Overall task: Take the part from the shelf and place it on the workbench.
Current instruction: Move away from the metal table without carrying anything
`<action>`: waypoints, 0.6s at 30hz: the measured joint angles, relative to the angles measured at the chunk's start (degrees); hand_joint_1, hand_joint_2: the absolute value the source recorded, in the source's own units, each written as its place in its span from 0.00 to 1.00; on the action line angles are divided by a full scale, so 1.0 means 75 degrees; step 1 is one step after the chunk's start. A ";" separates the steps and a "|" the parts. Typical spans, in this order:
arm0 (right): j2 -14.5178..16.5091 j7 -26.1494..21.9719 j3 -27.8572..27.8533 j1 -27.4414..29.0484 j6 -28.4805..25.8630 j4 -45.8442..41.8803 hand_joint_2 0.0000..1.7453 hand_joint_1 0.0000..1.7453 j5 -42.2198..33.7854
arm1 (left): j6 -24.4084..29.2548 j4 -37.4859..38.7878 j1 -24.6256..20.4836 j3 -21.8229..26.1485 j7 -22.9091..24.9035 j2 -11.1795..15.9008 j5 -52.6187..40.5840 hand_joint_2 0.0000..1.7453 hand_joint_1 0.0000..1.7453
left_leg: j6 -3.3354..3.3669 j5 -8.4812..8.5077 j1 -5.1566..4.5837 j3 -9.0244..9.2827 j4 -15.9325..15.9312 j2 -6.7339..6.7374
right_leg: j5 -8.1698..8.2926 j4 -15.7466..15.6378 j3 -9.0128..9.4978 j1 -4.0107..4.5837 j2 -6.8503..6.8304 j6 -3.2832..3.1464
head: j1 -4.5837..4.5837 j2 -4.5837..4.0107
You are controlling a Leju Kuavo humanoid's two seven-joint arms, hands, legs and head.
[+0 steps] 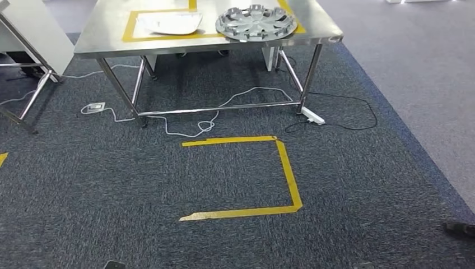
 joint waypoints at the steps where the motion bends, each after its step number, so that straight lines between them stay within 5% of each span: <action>1: 0.0001 -0.0011 -0.0018 -0.0004 -0.0012 0.0007 0.00 0.00 0.0013 | 0.0012 0.0003 -0.0002 0.0001 -0.0001 0.0003 0.0004 0.00 0.00 | -0.0045 0.0055 0.0010 -0.0026 0.0022 0.0001 | -0.0036 -0.0074 -0.0018 0.0004 -0.0004 -0.0072 | 0.0002 0.0000; 3: 0.0004 -0.0033 -0.0061 -0.0005 -0.0036 0.0023 0.00 0.00 0.0052 | 0.0031 0.0011 -0.0002 0.0005 -0.0002 0.0007 0.0022 0.00 0.00 | -0.0147 -0.0109 0.0046 -0.0100 0.0171 -0.0019 | 0.0069 -0.0021 -0.0122 0.0004 -0.0029 -0.0193 | -0.0002 0.0000; 7: 0.0006 -0.0061 -0.0120 -0.0006 -0.0049 0.0050 0.00 0.00 0.0088 | 0.0066 0.0018 -0.0001 0.0009 0.0019 0.0012 0.0098 0.00 0.00 | -0.0297 -0.1338 0.0100 -0.0532 0.1822 -0.0045 | 0.0308 0.0017 -0.0404 0.0022 -0.0068 -0.0293 | -0.0027 0.0000; 9: 0.0006 -0.0070 -0.0149 -0.0006 -0.0048 0.0067 0.00 0.00 0.0086 | 0.0079 0.0019 -0.0001 0.0009 0.0031 0.0012 0.0133 0.00 0.00 | -0.0295 -0.1366 0.0108 -0.0441 0.2171 -0.0046 | 0.0382 0.0100 -0.0585 0.0034 -0.0073 -0.0288 | -0.0026 0.0000; 12: 0.0011 -0.0088 -0.0174 -0.0011 -0.0046 0.0093 0.00 0.00 0.0072 | 0.0092 0.0019 -0.0001 -0.0002 0.0054 0.0016 0.0187 0.00 0.00 | -0.0180 -0.0910 0.0092 0.0563 0.0801 -0.0067 | 0.0419 0.0242 -0.0765 0.0051 -0.0068 -0.0260 | -0.0026 0.0000; 14: 0.0018 -0.0107 -0.0197 -0.0020 -0.0038 0.0109 0.00 0.00 0.0052 | 0.0100 0.0019 0.0002 -0.0024 0.0101 0.0020 0.0255 0.00 0.00 | -0.0082 -0.0851 0.0060 0.1001 0.0051 -0.0090 | 0.0453 0.0292 -0.0814 0.0059 -0.0065 -0.0201 | -0.0020 0.0000; 17: 0.0019 -0.0116 -0.0234 -0.0021 -0.0029 0.0130 0.00 0.00 0.0019 | 0.0112 0.0019 0.0015 -0.0051 0.0185 0.0015 0.0358 0.00 0.00 | 0.0025 -0.0825 0.0045 0.0972 -0.0125 -0.0090 | 0.0495 0.0313 -0.0864 0.0050 -0.0061 -0.0081 | -0.0020 0.0000; 18: 0.0017 -0.0117 -0.0243 -0.0023 -0.0028 0.0136 0.00 0.00 0.0003 | 0.0113 0.0018 0.0019 -0.0064 0.0203 0.0011 0.0386 0.00 0.00 | 0.0028 -0.0801 0.0049 0.0956 -0.0152 -0.0091 | 0.0519 0.0297 -0.0894 0.0054 -0.0053 -0.0101 | 0.0004 -0.0001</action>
